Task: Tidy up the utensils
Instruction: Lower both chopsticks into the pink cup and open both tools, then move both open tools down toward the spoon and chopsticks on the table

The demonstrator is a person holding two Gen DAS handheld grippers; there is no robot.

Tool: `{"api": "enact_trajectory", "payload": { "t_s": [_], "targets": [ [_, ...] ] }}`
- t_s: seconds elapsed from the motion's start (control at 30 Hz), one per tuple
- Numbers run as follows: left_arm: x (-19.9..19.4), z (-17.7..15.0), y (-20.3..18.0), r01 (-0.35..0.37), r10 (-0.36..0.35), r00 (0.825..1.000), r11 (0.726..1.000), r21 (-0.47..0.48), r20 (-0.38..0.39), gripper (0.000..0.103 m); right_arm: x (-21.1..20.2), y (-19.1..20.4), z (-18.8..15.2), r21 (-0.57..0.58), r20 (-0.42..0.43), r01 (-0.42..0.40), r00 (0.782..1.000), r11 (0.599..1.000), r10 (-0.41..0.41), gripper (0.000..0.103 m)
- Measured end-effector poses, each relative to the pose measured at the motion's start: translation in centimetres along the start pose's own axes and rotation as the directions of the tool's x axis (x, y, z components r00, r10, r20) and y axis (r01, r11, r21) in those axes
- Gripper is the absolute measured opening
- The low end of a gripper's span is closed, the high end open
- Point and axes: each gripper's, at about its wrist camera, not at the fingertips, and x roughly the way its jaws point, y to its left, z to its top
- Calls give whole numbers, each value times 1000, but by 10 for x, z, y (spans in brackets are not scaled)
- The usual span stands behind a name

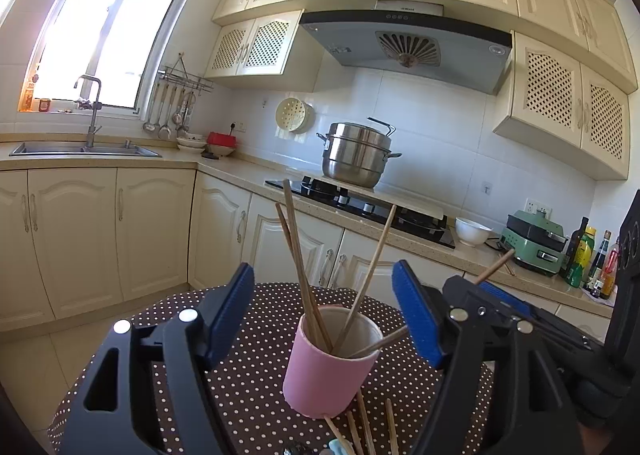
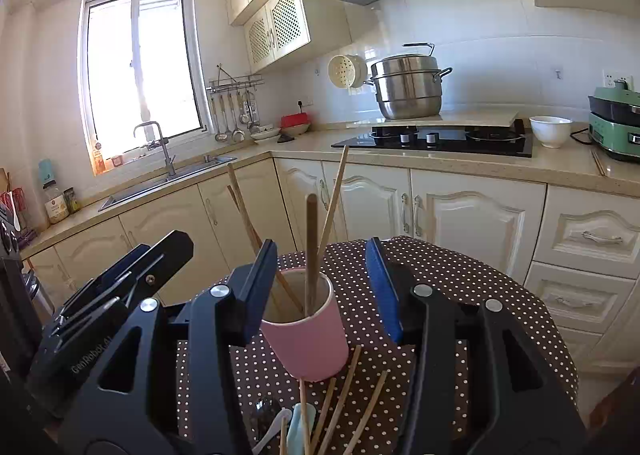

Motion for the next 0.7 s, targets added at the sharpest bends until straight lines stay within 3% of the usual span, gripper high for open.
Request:
{"api": "enact_trajectory", "payload": {
  "t_s": [0.23,0.37,0.5,0.7],
  "targets": [
    [-11,-7,-5,17,-13,995,999,45,-96,71,-20,-11,-4,4,-7,9,1000,1000,-9,52],
    [-10,-18,-2,51,-42,976,998,36,-212,71,-25,-19,-12,6,-57,15,998,1000,-15,52],
    [2,-40,4,36,-13,924,998,54,-382,71,-22,-26,-26,1,-150,12,989,1000,-12,52],
    [19,-84,16,8,33,810,998,67,-586,70,-16,-32,-55,-18,-288,2,958,1000,-7,52]
  ]
}}
